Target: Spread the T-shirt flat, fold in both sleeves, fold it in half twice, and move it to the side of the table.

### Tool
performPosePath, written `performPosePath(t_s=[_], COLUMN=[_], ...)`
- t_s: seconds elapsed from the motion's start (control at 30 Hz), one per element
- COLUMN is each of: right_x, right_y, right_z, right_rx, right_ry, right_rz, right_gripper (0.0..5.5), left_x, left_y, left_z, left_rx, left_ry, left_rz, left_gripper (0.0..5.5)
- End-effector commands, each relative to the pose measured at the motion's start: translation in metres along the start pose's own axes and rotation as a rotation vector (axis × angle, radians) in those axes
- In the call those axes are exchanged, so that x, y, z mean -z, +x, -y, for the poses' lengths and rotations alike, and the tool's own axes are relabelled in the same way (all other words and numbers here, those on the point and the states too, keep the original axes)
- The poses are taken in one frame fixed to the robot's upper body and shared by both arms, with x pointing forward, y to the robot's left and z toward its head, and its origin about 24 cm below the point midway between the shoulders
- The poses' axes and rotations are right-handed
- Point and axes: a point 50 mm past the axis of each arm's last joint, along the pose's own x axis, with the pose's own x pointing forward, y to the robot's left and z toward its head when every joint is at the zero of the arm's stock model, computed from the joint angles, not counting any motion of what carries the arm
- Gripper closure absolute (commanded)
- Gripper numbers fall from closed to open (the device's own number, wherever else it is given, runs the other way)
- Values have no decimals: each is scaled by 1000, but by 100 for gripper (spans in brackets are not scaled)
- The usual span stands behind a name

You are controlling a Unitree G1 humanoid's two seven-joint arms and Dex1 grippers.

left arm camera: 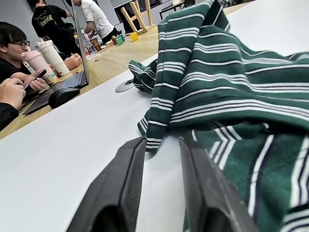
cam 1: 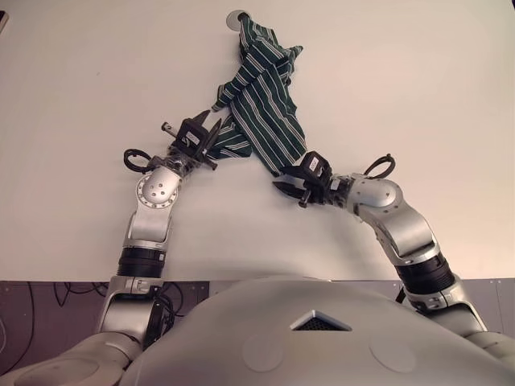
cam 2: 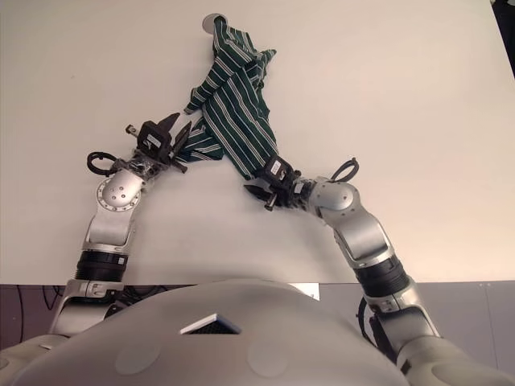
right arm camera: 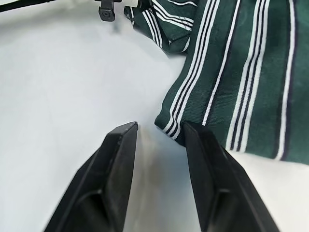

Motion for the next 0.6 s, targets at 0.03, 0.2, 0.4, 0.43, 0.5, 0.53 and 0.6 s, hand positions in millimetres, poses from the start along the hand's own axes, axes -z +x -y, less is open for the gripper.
performPosePath(t_s=[0.03, 0.2, 0.4, 0.43, 0.5, 0.53, 0.6], right_x=[26, -1, -24, -22, -11, -5, 1], right_y=[5, -2, -16, -14, -6, -3, 2], right_z=[7, 17, 15, 15, 16, 17, 17], right_rx=[65, 141, 147, 137, 121, 121, 116], right_ry=[53, -85, -158, -146, -124, -118, -103], right_rz=[-131, -13, 73, 64, 22, 1, -12], right_gripper=[381, 381, 381, 381, 381, 381, 381], left_x=[-5, -7, -6, -6, -6, -6, -6], left_y=[0, 0, 2, 2, 2, 3, 3], left_z=[-3, -2, -2, -3, -3, -3, -3], left_rx=[-13, -8, 0, 0, 0, 2, 5], left_ry=[9, 9, 17, 17, 16, 16, 13], left_rz=[24, 31, 28, 27, 26, 27, 29], left_gripper=[426, 426, 426, 426, 426, 426, 426])
